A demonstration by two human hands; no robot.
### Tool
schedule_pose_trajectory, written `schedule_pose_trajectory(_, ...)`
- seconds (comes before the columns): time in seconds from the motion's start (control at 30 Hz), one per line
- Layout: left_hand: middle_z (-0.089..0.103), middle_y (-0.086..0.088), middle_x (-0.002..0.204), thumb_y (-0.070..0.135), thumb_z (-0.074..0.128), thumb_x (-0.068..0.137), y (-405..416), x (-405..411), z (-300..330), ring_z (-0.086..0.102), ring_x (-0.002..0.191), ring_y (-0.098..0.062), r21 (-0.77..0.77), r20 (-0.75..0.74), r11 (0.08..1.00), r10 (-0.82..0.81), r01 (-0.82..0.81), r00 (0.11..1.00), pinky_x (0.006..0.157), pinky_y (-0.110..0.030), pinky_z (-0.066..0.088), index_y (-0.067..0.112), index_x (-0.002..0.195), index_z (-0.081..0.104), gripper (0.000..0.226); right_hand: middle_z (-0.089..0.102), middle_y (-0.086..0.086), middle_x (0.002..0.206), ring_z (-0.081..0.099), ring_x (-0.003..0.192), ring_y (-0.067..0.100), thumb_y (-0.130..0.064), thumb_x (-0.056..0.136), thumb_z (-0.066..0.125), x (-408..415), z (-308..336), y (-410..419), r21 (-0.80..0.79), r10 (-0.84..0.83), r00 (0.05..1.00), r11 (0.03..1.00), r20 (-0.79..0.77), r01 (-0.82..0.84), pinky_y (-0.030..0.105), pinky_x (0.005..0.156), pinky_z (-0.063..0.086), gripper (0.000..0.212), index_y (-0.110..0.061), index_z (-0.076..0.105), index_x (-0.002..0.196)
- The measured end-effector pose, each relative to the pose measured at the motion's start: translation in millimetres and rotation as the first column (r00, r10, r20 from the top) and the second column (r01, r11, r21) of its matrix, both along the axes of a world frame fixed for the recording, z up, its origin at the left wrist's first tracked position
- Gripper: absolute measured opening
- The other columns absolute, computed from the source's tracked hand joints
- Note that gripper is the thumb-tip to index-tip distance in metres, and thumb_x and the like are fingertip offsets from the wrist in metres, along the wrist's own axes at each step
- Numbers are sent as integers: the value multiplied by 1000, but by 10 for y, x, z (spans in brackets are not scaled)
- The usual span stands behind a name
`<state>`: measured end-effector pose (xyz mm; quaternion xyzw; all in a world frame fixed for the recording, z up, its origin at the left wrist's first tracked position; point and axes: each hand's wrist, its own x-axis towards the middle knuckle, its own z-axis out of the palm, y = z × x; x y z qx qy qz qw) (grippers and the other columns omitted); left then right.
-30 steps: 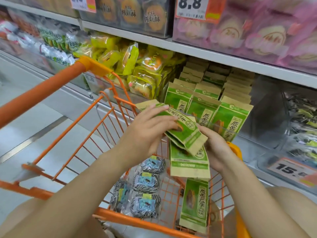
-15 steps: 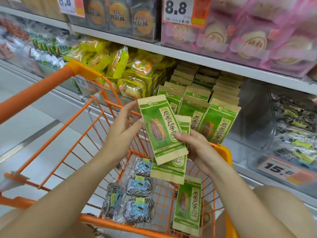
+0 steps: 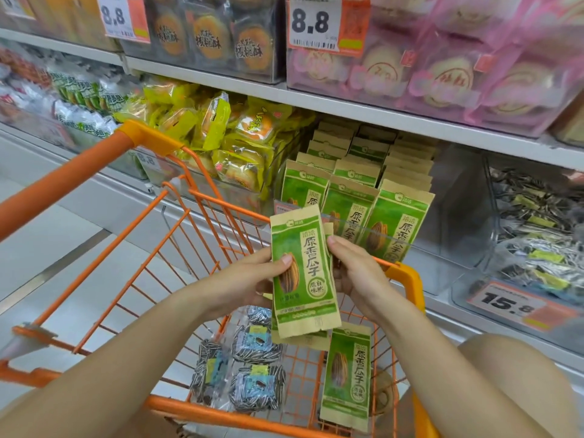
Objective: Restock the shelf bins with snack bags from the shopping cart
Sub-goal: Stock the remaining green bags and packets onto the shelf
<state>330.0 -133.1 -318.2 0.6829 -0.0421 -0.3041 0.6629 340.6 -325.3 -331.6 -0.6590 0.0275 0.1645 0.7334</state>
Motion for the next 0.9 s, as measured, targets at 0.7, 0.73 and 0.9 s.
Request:
schedule_pose_trajectory(0.7, 69, 9, 106, 8, 51, 93, -1044, 90, 659, 65, 93, -1, 70, 348, 982, -187, 173, 919, 70, -13, 49, 23, 120, 57, 31, 73, 0, 107, 71, 95, 20, -29, 70, 78, -310, 814, -1206, -265, 122, 985, 960, 118, -87, 32, 76, 57, 53, -21, 60, 119)
schedule_pose_trajectory(0.73, 69, 8, 108, 7, 51, 93, -1170, 91, 660, 65, 96, -2, 47, 356, 979, -202, 198, 912, 72, -13, 49, 22, 120, 57, 31, 73, 1, 108, 71, 94, 20, -27, 68, 76, -351, 811, -1315, -257, 75, 988, 966, 135, -38, 33, 75, 58, 52, -19, 60, 118)
schedule_pose_trajectory(0.9, 55, 8, 132, 38, 49, 95, -1694, 144, 538, 53, 119, -7, 96, 532, 991, -131, 94, 837, 102, -31, 41, 29, 139, 40, 46, 75, 3, 95, 73, 80, 19, -12, 60, 77, -523, 806, -1754, -161, -198, 959, 959, 203, 232, 31, 64, 60, 46, -14, 61, 104)
